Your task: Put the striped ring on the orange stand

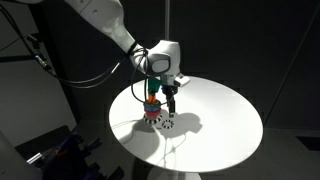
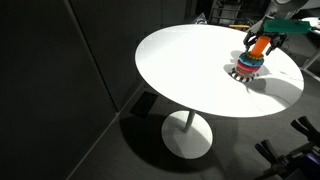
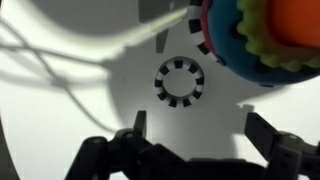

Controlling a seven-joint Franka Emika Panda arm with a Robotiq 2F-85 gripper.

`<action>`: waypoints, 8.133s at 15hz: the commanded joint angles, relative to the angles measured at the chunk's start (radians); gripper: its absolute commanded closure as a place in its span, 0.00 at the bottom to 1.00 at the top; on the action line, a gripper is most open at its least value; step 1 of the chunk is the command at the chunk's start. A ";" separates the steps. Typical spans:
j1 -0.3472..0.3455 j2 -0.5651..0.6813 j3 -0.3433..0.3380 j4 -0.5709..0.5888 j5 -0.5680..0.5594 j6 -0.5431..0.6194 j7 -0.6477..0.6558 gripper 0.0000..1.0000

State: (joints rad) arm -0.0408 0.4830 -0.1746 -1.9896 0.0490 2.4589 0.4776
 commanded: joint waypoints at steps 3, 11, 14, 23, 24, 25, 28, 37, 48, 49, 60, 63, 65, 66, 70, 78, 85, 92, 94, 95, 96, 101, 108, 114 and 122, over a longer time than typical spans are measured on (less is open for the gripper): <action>0.002 0.001 -0.006 0.003 0.005 -0.003 -0.007 0.00; 0.001 0.040 -0.026 0.031 0.001 -0.003 0.012 0.00; 0.001 0.056 -0.035 0.043 0.000 -0.005 0.020 0.00; -0.010 0.068 -0.054 0.052 0.004 -0.007 0.010 0.00; -0.011 0.069 -0.055 0.053 0.005 -0.007 0.009 0.00; -0.012 0.070 -0.057 0.054 0.004 -0.007 0.009 0.00; -0.018 0.079 -0.062 0.062 0.004 -0.008 0.012 0.00; -0.021 0.151 -0.090 0.126 -0.005 -0.003 0.035 0.00; 0.019 0.176 -0.109 0.136 -0.020 0.034 0.057 0.00; 0.027 0.170 -0.110 0.129 -0.022 0.042 0.058 0.00; 0.069 0.128 -0.111 0.076 -0.030 0.068 0.042 0.00; 0.070 0.111 -0.107 0.049 -0.033 0.065 0.035 0.00; 0.071 0.102 -0.106 0.032 -0.035 0.064 0.033 0.00; 0.071 0.096 -0.104 0.022 -0.036 0.064 0.031 0.00; 0.069 0.075 -0.096 -0.013 -0.034 0.063 0.022 0.00; 0.059 0.063 -0.075 -0.043 -0.025 0.073 0.007 0.00; 0.052 0.069 -0.068 -0.045 -0.018 0.084 -0.002 0.00; 0.045 0.076 -0.062 -0.051 -0.010 0.107 -0.017 0.00; 0.043 0.078 -0.060 -0.052 -0.009 0.111 -0.019 0.00; 0.043 0.079 -0.059 -0.052 -0.009 0.113 -0.020 0.00; 0.042 0.080 -0.059 -0.052 -0.009 0.114 -0.020 0.00; 0.042 0.084 -0.058 -0.052 -0.008 0.119 -0.020 0.00; 0.039 0.088 -0.055 -0.055 -0.005 0.122 -0.022 0.00; 0.035 0.093 -0.051 -0.057 -0.004 0.126 -0.023 0.00; 0.035 0.100 -0.052 -0.057 -0.004 0.135 -0.023 0.00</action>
State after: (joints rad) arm 0.0126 0.5871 -0.2404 -2.0361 0.0336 2.5690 0.4834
